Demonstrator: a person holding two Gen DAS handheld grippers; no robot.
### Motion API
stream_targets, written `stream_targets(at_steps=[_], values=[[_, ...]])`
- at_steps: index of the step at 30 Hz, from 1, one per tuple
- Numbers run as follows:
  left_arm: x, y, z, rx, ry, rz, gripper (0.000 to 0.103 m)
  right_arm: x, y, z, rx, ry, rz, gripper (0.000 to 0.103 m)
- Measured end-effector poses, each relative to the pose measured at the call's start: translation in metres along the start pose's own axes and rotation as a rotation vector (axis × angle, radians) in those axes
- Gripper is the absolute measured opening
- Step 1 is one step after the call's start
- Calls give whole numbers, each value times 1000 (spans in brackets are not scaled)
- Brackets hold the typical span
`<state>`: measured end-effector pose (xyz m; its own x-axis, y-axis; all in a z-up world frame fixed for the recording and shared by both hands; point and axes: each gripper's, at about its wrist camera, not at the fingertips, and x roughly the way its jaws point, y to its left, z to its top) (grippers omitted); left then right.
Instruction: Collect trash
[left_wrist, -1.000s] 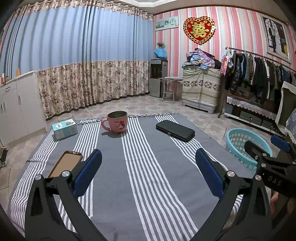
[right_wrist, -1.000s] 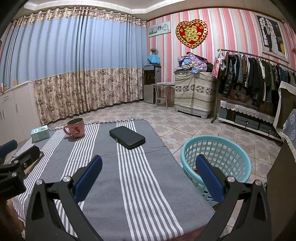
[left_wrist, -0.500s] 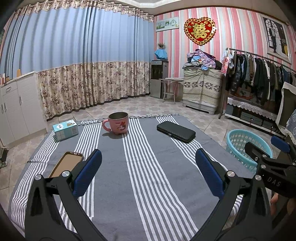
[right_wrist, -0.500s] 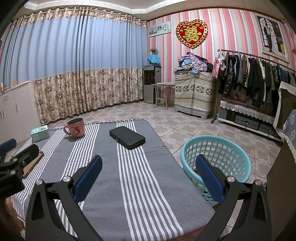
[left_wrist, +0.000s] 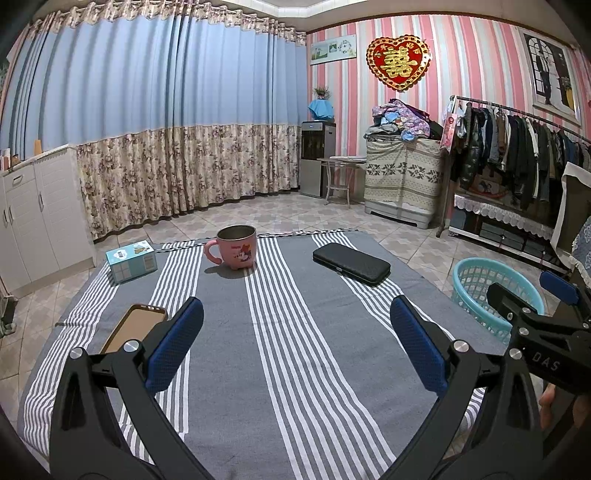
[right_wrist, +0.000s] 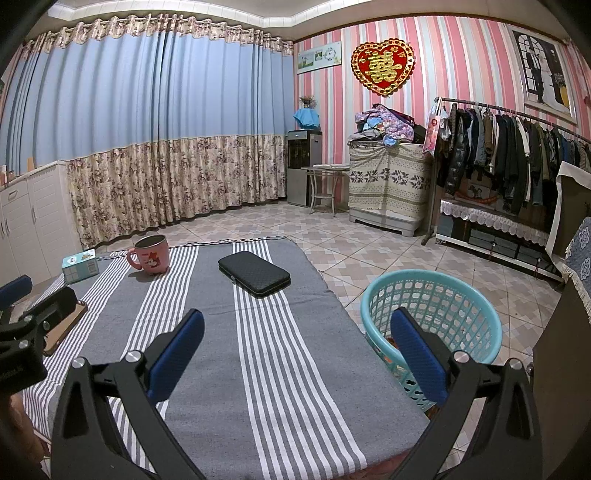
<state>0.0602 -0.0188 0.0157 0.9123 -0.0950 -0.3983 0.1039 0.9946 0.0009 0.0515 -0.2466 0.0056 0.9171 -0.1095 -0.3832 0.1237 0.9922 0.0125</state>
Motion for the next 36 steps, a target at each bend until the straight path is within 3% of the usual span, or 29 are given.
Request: stream_targets(at_steps=[36], values=[[1, 4, 7, 15, -10, 8, 98, 0, 2, 0, 4, 1, 2, 99]])
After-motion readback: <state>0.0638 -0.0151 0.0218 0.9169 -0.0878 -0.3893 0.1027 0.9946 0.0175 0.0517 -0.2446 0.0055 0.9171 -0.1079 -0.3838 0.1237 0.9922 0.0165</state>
